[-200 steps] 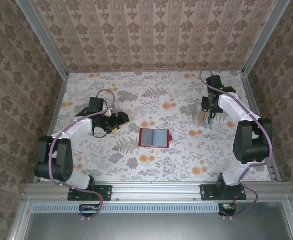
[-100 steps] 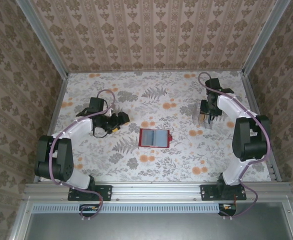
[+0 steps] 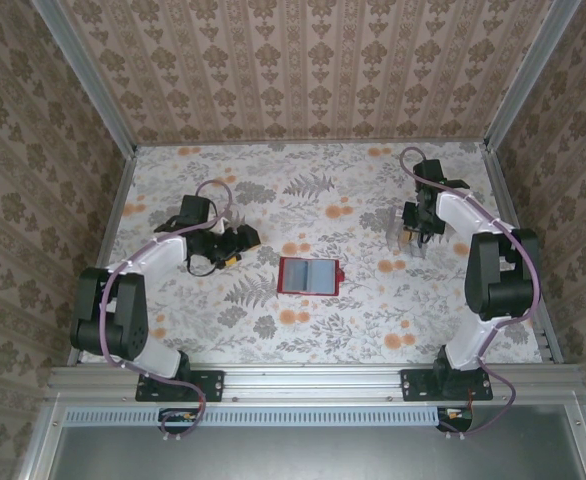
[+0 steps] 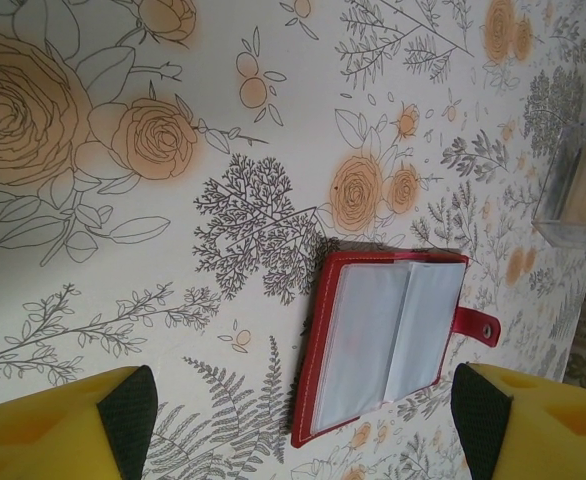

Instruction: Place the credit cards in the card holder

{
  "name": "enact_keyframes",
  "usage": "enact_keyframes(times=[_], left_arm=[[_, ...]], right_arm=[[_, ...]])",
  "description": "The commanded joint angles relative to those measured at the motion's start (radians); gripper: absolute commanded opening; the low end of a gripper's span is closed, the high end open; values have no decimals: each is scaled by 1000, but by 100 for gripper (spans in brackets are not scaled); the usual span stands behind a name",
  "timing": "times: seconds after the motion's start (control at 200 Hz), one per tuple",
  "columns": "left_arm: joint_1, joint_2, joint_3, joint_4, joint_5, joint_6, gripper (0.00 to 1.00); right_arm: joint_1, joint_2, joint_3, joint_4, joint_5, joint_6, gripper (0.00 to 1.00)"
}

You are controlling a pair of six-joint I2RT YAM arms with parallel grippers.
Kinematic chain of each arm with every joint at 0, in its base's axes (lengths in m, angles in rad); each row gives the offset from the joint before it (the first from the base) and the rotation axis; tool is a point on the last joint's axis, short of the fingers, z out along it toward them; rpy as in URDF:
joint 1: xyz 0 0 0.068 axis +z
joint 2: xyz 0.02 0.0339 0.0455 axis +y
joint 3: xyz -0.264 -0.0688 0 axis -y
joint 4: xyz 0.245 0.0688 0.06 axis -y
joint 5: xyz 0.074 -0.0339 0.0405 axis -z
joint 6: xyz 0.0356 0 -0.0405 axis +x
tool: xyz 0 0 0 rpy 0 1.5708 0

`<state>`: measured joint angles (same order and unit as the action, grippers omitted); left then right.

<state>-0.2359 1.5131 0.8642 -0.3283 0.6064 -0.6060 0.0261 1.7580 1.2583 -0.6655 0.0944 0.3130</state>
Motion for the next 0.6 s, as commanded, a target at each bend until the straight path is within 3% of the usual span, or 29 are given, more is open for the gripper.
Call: enact_keyframes(times=[0.0,0.39,0.595], left_arm=[[-5,10,9,4,8,2,80],[-8,36,10,20,53,-12,80],[-8,25,1,21,46,-15,80]], right_arm=[[-6,-40,5,-87,72,-25,25],[-12,-40,-8,-110,58,-39,19],[-18,-90,-25,-51,-62,-44,27]])
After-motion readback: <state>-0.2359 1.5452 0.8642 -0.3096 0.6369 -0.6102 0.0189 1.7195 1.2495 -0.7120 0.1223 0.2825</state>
